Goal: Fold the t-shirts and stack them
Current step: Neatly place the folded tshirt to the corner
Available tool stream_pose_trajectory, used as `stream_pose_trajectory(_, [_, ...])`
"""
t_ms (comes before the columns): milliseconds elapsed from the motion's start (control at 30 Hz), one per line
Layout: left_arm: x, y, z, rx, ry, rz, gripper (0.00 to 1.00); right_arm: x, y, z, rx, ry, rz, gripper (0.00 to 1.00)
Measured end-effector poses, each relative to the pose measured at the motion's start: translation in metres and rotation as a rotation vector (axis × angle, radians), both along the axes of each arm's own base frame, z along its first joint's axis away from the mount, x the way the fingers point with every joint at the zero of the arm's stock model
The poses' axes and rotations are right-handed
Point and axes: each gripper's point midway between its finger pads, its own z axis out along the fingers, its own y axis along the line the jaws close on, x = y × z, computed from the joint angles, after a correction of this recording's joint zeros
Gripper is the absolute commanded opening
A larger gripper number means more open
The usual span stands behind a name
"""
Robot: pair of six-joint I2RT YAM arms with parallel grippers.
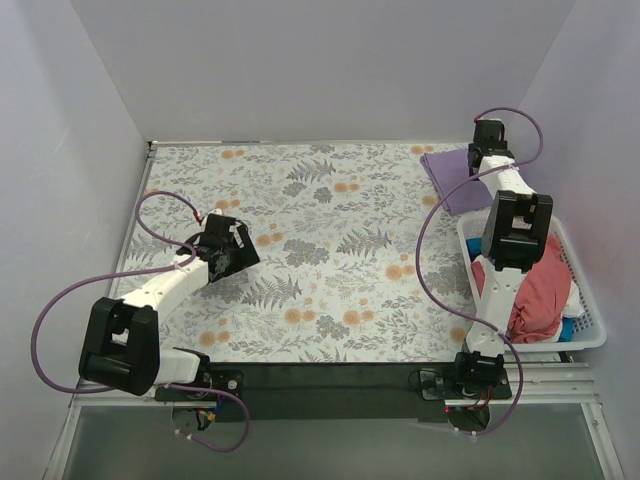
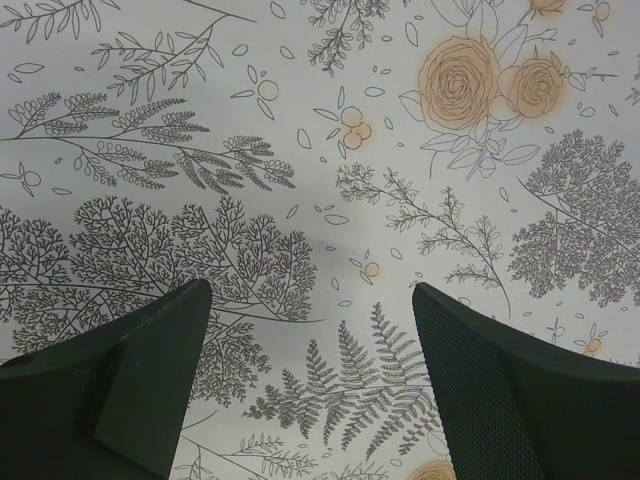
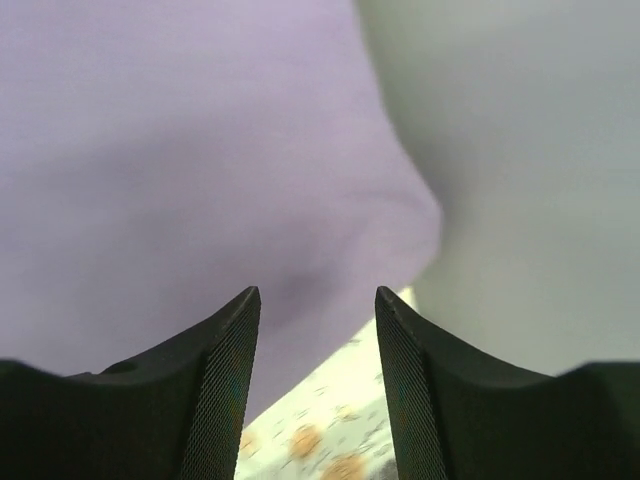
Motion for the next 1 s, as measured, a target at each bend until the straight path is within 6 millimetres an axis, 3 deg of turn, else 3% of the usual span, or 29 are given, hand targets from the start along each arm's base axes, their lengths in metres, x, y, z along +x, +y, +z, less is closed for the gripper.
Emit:
stream_pose_trajectory(200, [0.001,-0.001,0.006,-0.011,-0.02,-0.003,0.81,0.012,0.101,0.044,0.274,-0.137,0.274,0.5])
stream_pose_trajectory(300, [0.002,-0.002,0.009,-0.015,-0.028,-0.005,0.81,0.017,0.148,0.039,0.429,-0.15,0.384,0.49])
stream_pose_trajectory(400, [0.002,-0.002,0.01,-0.016,-0.032,-0.005,0.81,0.016,0.173,0.016,0.547,-0.112,0.428,0.49])
stream_pose_trajectory(633, [0.002,-0.002,0.012,-0.018,-0.039,-0.005,0.81,0.008,0.198,-0.051,0.724,-0.001,0.43,0.49])
stream_pose_trajectory(733, [0.002,-0.002,0.012,-0.016,-0.04,-0.004,0.81,0.022,0.199,-0.042,0.738,-0.038,0.423,0.5])
stream_pose_trajectory(1000, [0.005,0.002,0.021,-0.003,-0.075,0.012,0.8,0.056,0.189,-0.049,0.743,-0.09,0.338,0.52])
